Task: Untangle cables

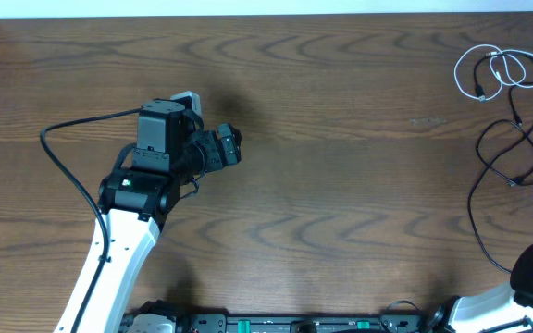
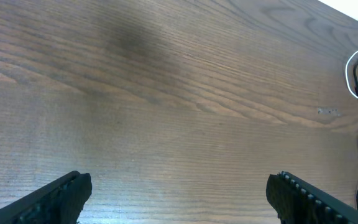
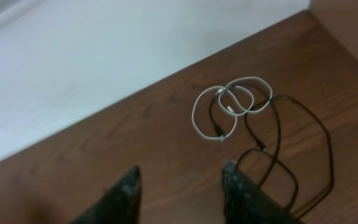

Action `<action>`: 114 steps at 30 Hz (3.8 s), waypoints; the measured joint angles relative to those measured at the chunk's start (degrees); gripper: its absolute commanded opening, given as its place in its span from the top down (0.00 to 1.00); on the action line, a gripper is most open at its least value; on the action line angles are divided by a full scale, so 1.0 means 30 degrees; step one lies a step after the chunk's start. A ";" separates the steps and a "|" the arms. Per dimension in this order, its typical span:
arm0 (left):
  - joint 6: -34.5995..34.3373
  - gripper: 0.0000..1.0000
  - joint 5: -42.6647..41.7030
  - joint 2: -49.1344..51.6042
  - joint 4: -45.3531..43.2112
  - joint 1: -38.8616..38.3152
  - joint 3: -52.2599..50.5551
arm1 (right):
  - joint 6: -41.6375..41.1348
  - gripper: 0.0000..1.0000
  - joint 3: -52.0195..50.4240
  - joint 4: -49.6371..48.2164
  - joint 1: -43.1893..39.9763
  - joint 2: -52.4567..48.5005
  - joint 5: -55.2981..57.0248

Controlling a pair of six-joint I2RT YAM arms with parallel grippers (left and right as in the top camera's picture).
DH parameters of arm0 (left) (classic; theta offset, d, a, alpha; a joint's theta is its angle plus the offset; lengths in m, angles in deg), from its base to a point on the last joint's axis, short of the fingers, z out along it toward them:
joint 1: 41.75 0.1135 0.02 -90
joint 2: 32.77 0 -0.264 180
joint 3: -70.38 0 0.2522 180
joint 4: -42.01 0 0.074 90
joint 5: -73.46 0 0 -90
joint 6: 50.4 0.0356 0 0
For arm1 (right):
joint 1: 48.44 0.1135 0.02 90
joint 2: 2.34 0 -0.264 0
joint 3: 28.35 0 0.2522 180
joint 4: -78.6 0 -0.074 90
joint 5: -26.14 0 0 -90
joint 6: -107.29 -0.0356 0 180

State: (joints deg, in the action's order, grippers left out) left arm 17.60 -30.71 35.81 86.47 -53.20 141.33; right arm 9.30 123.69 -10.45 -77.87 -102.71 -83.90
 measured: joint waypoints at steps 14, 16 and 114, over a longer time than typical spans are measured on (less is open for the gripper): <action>0.0000 0.04 0.0000 0.0000 0.0007 0.0000 0.0000 | 0.2346 0.01 0.0029 0.6411 0.1479 0.5996 -0.3359; -0.0007 0.04 -0.0007 0.0000 0.0007 0.0000 0.0000 | 0.2346 0.01 0.0029 0.6492 0.1515 0.6594 -0.3395; 0.0000 0.03 0.0000 0.0007 0.0044 0.0000 0.0000 | 0.0699 0.01 -4.5965 -2.4385 0.9821 3.3128 0.6601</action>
State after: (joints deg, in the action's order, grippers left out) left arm 17.60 -30.71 35.83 86.60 -53.20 141.33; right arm 11.40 -14.21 -83.61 -48.41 -3.33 -64.09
